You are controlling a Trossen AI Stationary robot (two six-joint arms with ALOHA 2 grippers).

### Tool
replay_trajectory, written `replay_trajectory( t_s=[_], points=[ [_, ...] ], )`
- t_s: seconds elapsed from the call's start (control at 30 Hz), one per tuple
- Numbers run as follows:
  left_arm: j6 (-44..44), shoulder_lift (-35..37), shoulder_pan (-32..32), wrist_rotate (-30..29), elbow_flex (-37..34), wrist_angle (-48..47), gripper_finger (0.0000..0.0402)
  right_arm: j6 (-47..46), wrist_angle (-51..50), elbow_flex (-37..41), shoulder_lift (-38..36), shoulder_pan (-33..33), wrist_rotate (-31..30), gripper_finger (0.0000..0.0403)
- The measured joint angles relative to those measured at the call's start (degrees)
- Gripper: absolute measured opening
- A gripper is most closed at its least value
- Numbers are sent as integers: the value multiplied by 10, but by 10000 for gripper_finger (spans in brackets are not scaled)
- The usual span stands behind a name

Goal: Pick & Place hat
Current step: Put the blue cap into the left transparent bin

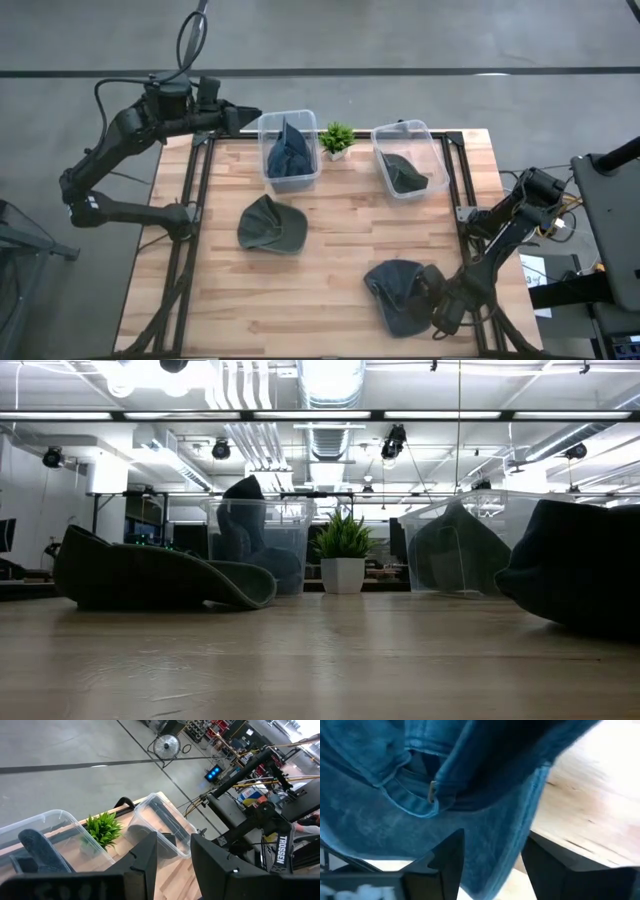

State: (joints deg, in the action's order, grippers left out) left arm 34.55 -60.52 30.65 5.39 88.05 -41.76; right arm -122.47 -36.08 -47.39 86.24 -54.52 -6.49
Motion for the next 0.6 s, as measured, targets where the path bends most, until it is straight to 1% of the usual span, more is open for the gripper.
replay_trajectory(
  t_s=[0.07,0.13,0.2,0.27,0.3,0.37,0.47,0.6],
  points=[
    [0,-1,0,1,0,0,110,9,12,0,0,0,-12,161],
    [2,-1,0,7,0,0,110,17,17,0,-2,0,-15,131],
    [2,-1,0,14,0,0,110,25,24,0,-3,0,-20,90],
    [0,-1,0,15,0,0,110,27,26,0,-3,0,-21,39],
    [0,-1,0,15,-1,0,110,27,27,0,-3,0,-24,25],
    [0,-1,0,15,-1,0,110,31,28,-4,-3,0,-25,17],
    [-1,-1,0,23,-1,0,110,65,14,-23,-5,4,-26,13],
    [-17,-2,-1,59,-1,0,110,128,-52,-75,-6,18,-25,12]
  ],
)
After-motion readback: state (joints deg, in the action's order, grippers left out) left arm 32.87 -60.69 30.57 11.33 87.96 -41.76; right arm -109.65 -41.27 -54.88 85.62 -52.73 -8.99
